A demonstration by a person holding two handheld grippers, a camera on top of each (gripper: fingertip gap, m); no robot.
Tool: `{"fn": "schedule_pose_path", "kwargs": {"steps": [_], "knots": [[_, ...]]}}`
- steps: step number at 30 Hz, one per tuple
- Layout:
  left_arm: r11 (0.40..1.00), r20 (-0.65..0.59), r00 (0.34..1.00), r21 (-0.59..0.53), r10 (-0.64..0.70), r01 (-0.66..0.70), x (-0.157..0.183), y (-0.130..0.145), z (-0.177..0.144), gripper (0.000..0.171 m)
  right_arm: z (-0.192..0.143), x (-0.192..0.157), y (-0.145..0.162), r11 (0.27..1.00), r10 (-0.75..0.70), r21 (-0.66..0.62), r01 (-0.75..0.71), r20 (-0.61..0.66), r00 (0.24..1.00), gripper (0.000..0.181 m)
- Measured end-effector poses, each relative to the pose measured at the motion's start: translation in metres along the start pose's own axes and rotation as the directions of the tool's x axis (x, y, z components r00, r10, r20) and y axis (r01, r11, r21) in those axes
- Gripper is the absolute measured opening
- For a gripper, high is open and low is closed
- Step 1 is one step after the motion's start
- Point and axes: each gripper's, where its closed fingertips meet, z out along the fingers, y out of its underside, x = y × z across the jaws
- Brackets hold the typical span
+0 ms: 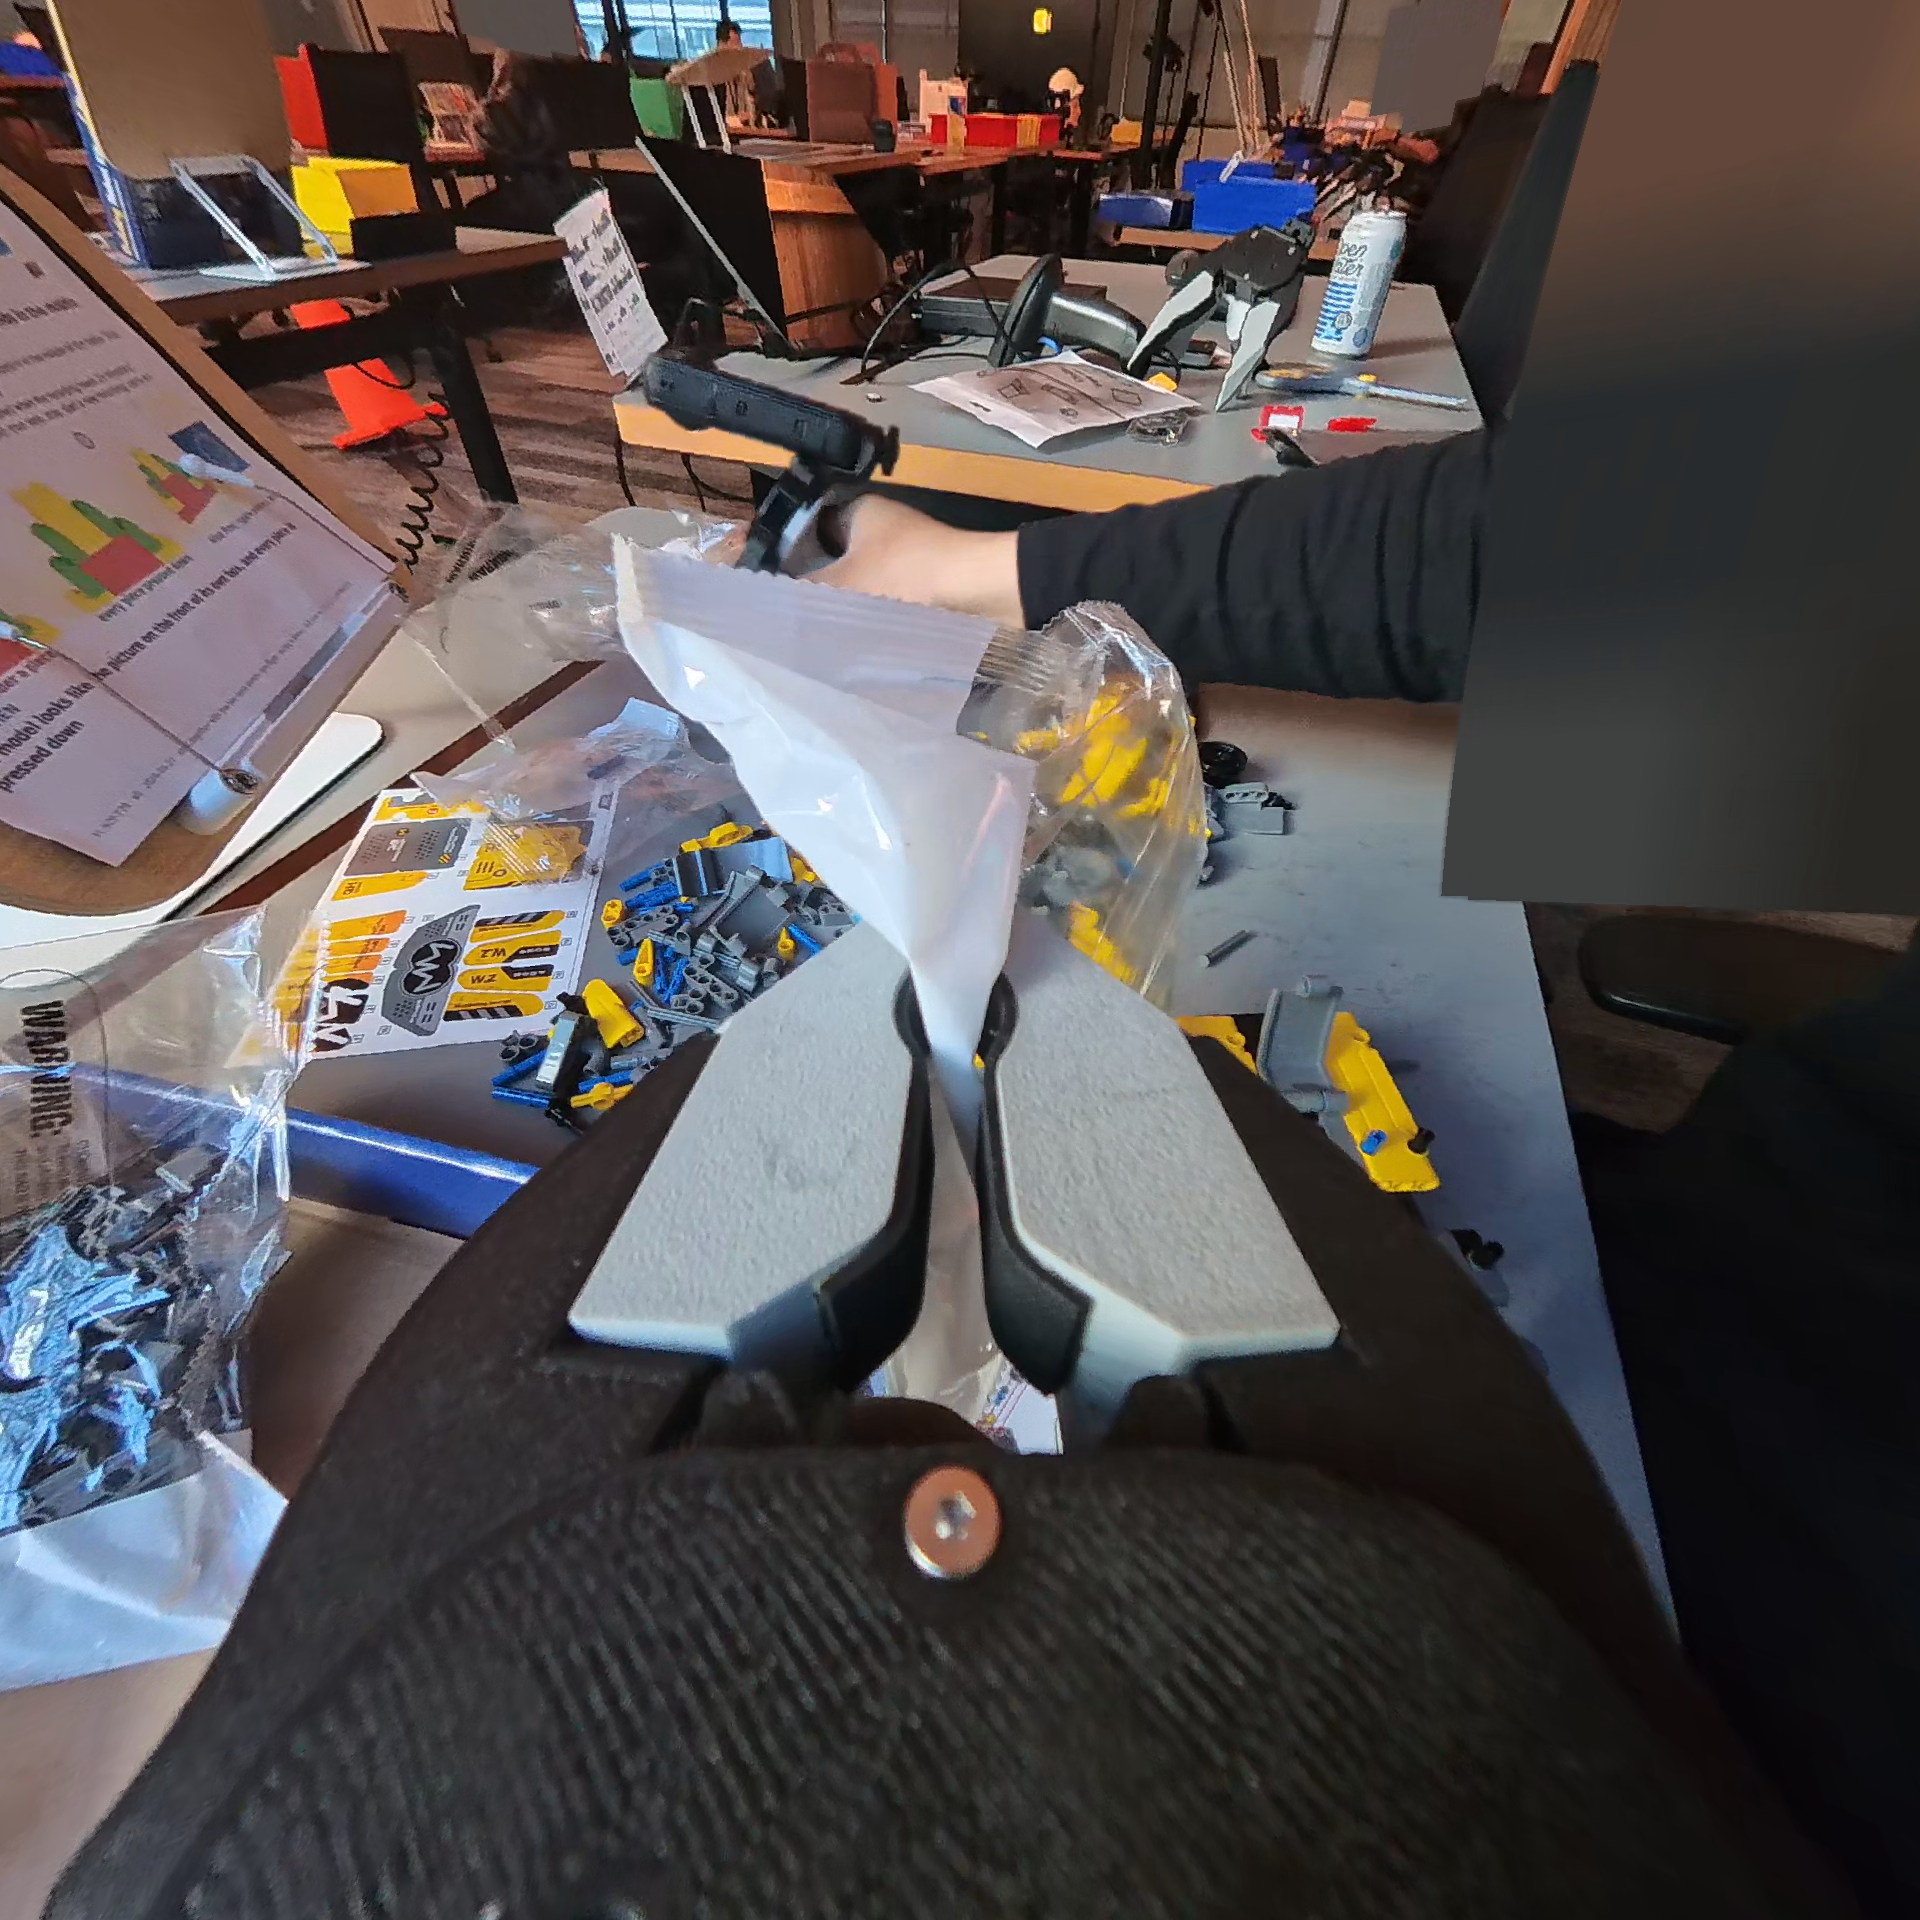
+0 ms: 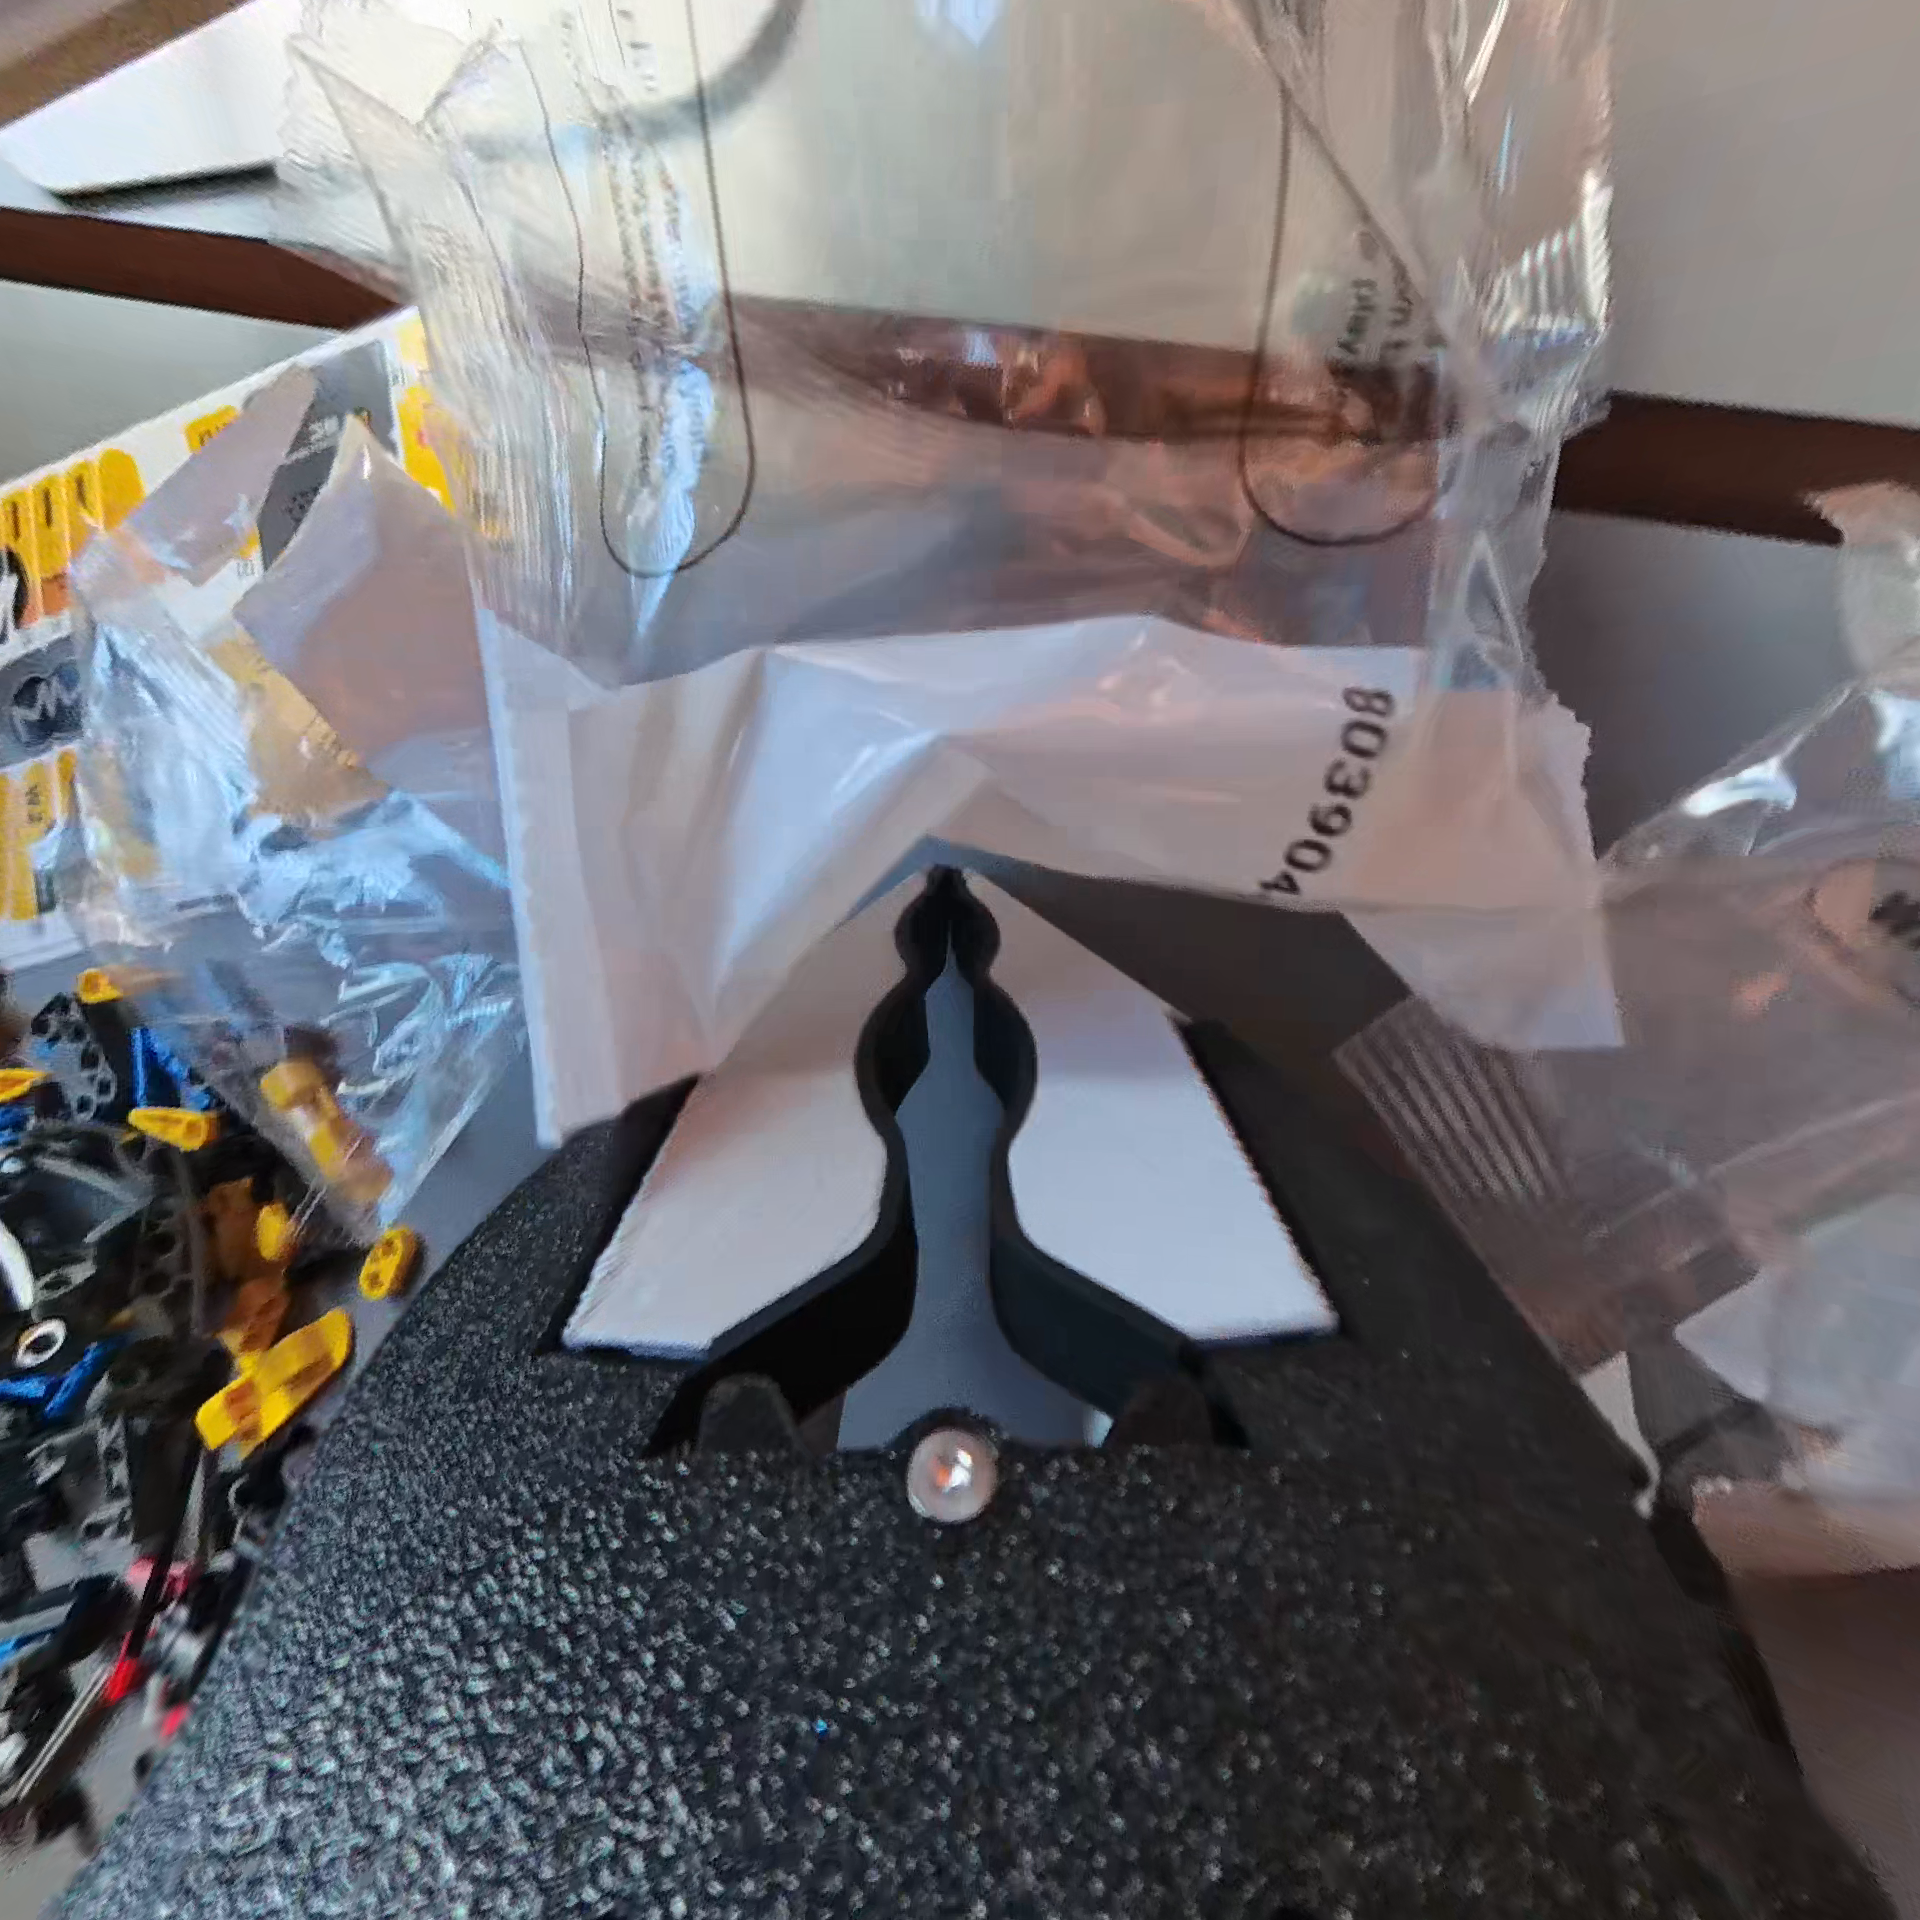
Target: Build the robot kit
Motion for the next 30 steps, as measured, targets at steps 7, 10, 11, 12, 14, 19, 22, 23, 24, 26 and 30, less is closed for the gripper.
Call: {"fn": "schedule_pose_path", "kwargs": {"steps": [7, 10, 11, 12, 14, 19, 22, 23, 24, 26, 30], "knots": [[1.0, -0.004, 1.0, 0.004, 0.003, -0.003, 0.0, -0.001, -0.001, 0.0, -0.024, -0.023, 0.044, 0.992, 0.051, -0.121, -0.038, 0.112, 0.992, 0.0], [1.0, -0.007, 1.0, 0.0, 0.004, -0.004, 0.001, -0.001, 0.0, 0.0, -0.039, -0.036, 0.063, 0.984, 0.041, -0.176, -0.015, 0.15, 0.988, 0.0], [1.0, -0.008, 1.0, -0.001, 0.005, -0.005, 0.002, 0.0, 0.0, 0.0, -0.046, -0.038, 0.062, 0.987, 0.02, -0.162, 0.006, 0.158, 0.987, 0.0], [1.0, -0.008, 1.0, -0.002, 0.007, -0.007, 0.002, 0.0, 0.0, 0.0, -0.055, -0.035, 0.056, 0.992, -0.003, -0.128, 0.021, 0.139, 0.99, 0.001], [1.0, -0.008, 1.0, -0.002, 0.007, -0.007, 0.003, -0.001, 0.001, 0.0, -0.07, -0.015, 0.049, 0.994, -0.048, -0.098, 0.051, 0.042, 0.998, 0.01], [1.0, -0.01, 1.0, -0.004, 0.018, -0.018, 0.008, -0.003, 0.001, 0.0, -0.087, 0.0, 0.084, 0.964, -0.04, -0.262, 0.046, 0.031, 0.999, 0.017], [1.0, -0.013, 1.0, -0.005, 0.015, -0.015, 0.008, -0.002, 0.001, 0.0, -0.1, -0.001, 0.107, 0.923, -0.131, -0.364, 0.126, 0.011, 0.991, 0.018], [1.0, -0.014, 1.0, -0.006, 0.011, -0.011, 0.008, -0.002, 0.002, 0.0, -0.103, 0.002, 0.114, 0.907, -0.155, -0.397, 0.14, -0.006, 0.988, 0.019], [1.0, -0.016, 1.0, -0.008, 0.009, -0.009, 0.008, -0.001, 0.003, 0.0, -0.105, 0.004, 0.121, 0.889, -0.172, -0.433, 0.147, -0.021, 0.985, 0.02], [1.0, -0.019, 1.0, -0.011, 0.01, -0.011, 0.009, 0.0, 0.004, 0.0, -0.106, 0.007, 0.133, 0.851, -0.213, -0.498, 0.167, -0.036, 0.976, 0.021], [1.0, -0.021, 1.0, -0.012, 0.016, -0.016, 0.01, -0.001, 0.005, 0.0, -0.108, 0.005, 0.151, 0.805, -0.208, -0.574, 0.15, -0.035, 0.978, 0.009]]}}
